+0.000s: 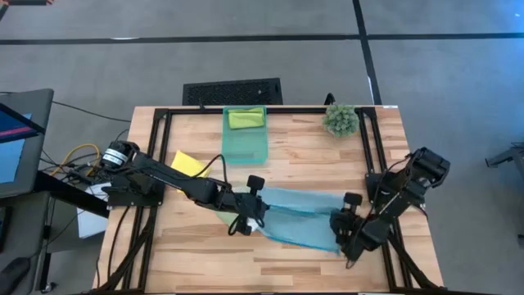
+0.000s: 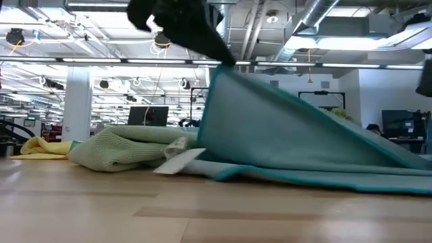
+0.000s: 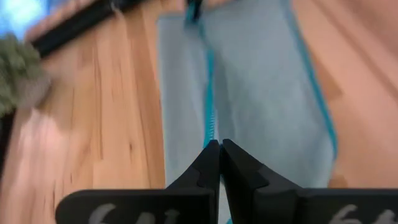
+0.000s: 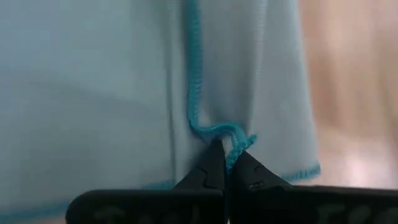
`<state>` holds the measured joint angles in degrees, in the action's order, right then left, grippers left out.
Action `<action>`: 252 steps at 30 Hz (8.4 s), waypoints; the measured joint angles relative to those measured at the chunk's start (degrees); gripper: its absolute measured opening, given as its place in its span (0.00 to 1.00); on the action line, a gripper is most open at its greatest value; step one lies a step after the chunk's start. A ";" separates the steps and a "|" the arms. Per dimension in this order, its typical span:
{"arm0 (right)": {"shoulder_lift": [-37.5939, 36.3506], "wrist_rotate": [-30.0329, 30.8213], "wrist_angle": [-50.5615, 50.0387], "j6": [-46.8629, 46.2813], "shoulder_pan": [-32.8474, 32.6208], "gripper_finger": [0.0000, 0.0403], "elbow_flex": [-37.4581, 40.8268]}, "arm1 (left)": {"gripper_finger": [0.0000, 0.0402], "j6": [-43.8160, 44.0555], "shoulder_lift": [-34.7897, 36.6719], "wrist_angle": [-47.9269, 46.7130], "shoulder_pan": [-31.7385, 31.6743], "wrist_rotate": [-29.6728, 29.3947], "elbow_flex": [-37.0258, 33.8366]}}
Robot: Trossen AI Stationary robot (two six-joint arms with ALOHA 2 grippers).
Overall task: Fold microfiber towels
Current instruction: Fold the blue microfiber cloth
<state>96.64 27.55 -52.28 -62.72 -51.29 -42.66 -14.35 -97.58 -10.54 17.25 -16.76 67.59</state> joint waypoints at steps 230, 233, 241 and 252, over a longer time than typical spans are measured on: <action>-14.88 -2.09 -6.88 28.49 4.51 0.56 -1.07 | 0.01 1.57 -19.85 -29.56 -1.24 -11.53 23.78; -14.88 -1.18 -8.23 28.76 5.92 0.58 -1.07 | 0.00 1.32 -19.82 -29.86 -0.34 -11.32 24.14; -14.86 -2.93 -8.45 38.08 10.37 0.53 -1.07 | 0.00 1.13 -19.82 -30.04 0.14 -10.60 24.55; -14.80 -10.40 -3.78 53.68 23.62 0.47 -0.22 | 0.00 1.09 -19.82 -29.86 0.11 -10.39 24.55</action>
<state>81.84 17.15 -56.06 -9.03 -27.67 -42.88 -13.26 -117.40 -40.40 17.37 -27.16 92.14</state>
